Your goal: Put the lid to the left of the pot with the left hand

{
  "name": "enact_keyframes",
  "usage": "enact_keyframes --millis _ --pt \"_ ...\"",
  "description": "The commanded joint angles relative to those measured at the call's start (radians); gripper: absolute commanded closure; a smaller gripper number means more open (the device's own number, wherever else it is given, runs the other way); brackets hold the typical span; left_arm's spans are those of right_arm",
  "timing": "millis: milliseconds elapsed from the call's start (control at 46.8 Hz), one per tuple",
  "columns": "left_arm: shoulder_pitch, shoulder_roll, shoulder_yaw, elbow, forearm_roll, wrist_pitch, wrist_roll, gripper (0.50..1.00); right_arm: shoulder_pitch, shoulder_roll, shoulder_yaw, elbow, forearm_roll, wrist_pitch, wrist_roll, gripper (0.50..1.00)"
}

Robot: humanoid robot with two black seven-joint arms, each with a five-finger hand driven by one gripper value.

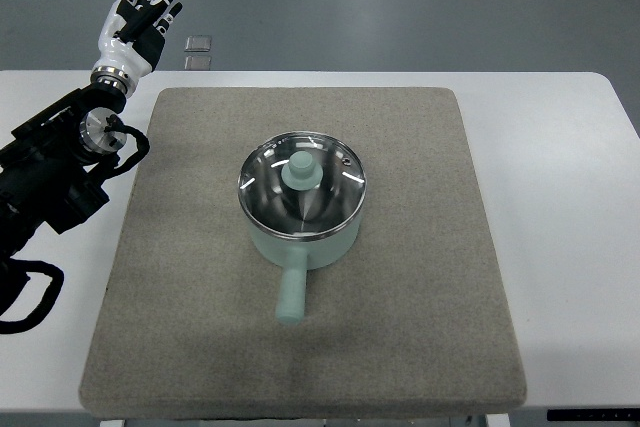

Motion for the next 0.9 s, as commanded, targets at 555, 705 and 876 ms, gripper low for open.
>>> enact_keyframes --millis 555,705,876 --pt "-0.006 0.000 0.007 0.000 0.003 -0.007 0.002 0.500 -0.002 0.000 0.000 0.000 0.000 0.000 0.000 0.576" --pt "-0.011 0.002 0.007 0.000 0.004 -0.007 0.003 0.500 0.000 0.000 0.000 0.000 0.000 0.000 0.000 0.576" --pt "-0.011 0.000 0.007 0.000 0.004 -0.004 0.003 0.501 0.000 0.000 0.000 0.000 0.000 0.000 0.000 0.576"
